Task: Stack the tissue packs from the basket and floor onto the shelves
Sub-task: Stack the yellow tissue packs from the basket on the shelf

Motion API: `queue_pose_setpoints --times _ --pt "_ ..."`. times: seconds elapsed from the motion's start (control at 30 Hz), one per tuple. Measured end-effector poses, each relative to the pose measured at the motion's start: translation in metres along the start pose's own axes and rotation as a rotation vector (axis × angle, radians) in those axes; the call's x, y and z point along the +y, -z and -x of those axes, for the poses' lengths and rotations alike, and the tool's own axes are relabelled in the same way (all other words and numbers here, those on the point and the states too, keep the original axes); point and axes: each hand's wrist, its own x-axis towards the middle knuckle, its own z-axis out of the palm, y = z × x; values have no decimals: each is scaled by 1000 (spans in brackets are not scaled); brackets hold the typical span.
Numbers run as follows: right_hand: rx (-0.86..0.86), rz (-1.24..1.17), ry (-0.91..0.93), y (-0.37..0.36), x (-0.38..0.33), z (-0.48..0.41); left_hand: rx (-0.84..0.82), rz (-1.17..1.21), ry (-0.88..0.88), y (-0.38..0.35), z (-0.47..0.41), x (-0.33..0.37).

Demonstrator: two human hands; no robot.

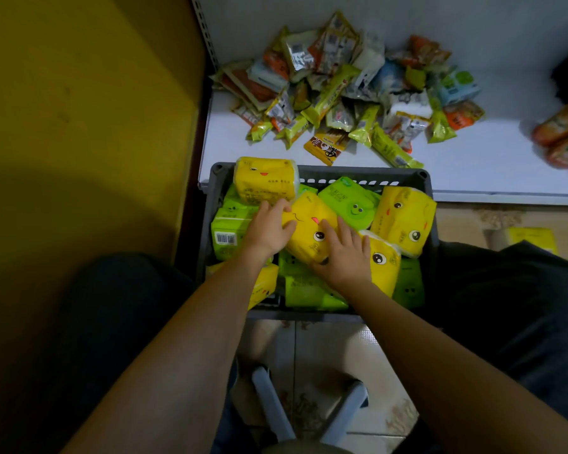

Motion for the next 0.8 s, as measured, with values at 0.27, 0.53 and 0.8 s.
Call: queue_pose_setpoints --times 0.27,0.53,0.8 --pt "27 -171 7 15 1 4 -28 253 80 7 -2 5" --pt "97 -404 115 52 -6 20 -69 533 69 31 17 19" --pt "177 -591 169 126 -48 58 89 612 -155 106 63 48"
